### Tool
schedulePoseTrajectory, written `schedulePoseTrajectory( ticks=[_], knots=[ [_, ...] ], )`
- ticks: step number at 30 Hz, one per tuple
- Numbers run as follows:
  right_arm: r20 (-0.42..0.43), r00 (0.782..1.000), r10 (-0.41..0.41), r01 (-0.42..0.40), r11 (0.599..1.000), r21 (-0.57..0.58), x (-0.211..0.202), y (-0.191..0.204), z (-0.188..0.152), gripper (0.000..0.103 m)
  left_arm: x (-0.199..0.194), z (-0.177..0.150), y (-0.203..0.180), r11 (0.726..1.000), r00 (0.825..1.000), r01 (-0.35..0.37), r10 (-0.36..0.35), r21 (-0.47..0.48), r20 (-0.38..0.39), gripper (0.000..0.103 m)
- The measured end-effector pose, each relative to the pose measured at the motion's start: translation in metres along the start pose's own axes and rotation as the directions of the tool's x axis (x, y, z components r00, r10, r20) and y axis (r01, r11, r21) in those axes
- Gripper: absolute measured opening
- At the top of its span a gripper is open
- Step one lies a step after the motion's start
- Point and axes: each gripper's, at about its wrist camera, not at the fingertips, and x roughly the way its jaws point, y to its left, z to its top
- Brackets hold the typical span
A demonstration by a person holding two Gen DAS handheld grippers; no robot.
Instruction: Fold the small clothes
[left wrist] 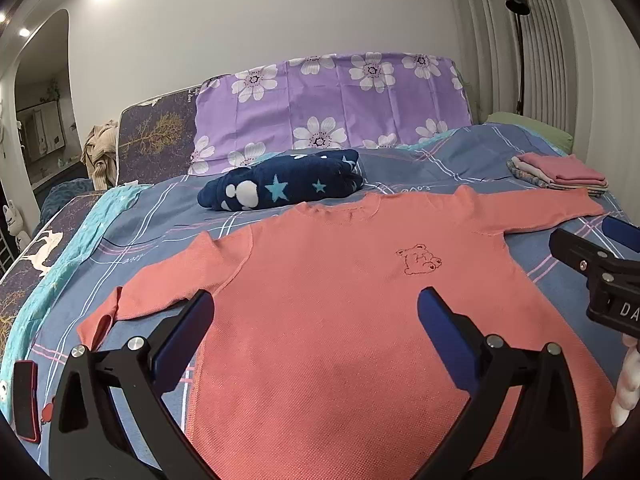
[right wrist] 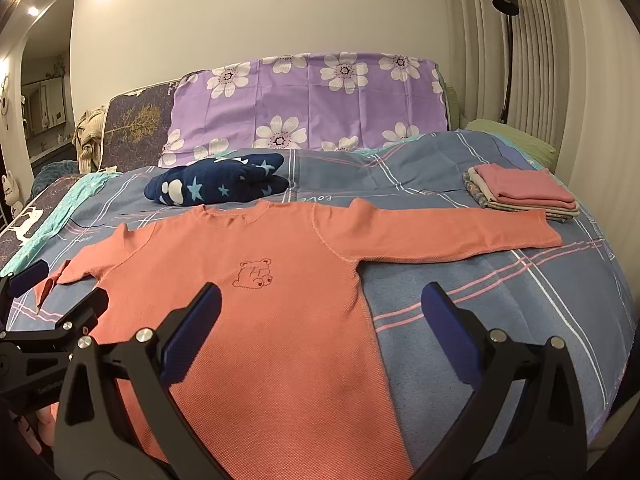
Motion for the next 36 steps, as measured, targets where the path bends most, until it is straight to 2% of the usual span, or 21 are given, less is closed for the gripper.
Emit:
schedulePoseTrajectory(
  ticks=[16,21,36],
  knots=[
    [-0.007,1.0,-0.007,0.007,1.0,-0.025,-0.001,0.013,-0.001,0.101,-0.002,-0.002,0.004,1.0,1.0,-0.017,0.017,0.001,0.0,0.102],
    [-0.008,0.999,-0.031,0.03,0.998,-0.058,-0.002,0.022,0.001,0.101,0.0,-0.006,0.012,0.999,0.999,-0.032,0.032,-0.014,-0.005,0.102],
    [-0.031,1.0,0.004,-0.007,0.994,-0.105,0.005,0.053,-0.001,0.101,0.007,-0.016,0.046,0.995,0.996,-0.081,0.079,-0.055,-0.028,0.102]
  ],
)
